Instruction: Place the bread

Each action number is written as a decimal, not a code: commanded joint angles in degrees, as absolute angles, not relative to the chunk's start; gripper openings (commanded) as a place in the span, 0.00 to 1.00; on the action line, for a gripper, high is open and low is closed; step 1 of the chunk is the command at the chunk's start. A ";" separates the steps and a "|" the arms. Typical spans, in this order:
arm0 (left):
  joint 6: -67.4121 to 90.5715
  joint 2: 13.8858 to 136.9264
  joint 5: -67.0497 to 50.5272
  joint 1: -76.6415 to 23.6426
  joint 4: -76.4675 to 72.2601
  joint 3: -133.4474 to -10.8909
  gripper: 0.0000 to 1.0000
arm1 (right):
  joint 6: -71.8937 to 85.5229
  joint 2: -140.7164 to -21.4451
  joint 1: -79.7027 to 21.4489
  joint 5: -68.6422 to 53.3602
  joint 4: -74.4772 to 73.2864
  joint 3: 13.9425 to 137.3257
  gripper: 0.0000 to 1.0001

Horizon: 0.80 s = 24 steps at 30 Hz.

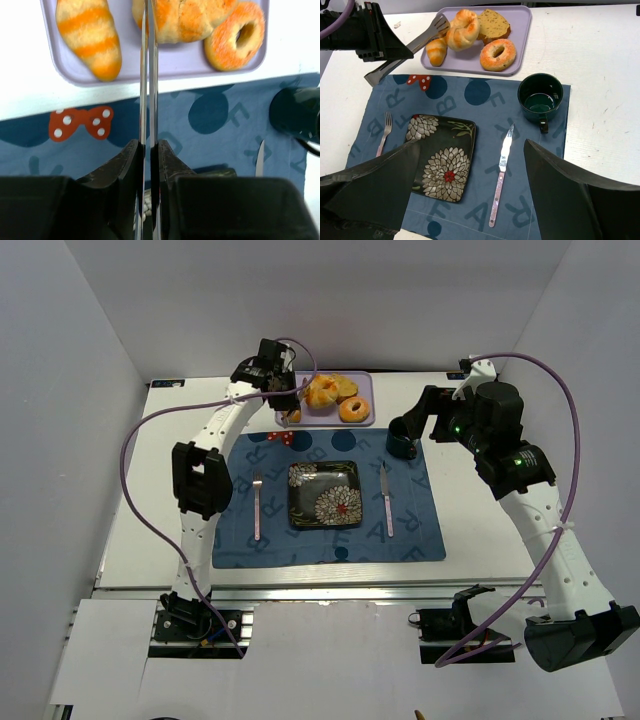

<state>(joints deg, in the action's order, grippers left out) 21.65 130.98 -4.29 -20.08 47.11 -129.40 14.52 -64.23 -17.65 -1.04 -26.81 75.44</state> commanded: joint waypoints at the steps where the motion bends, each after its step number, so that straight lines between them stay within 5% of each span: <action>1: 19.87 122.72 -5.18 -20.48 49.65 -130.08 0.12 | 13.89 -64.42 -17.49 -1.32 -23.91 76.20 0.89; 24: 17.23 106.80 -6.42 -24.43 61.78 -118.84 0.09 | 14.41 -63.72 -17.49 -2.11 -22.94 75.41 0.89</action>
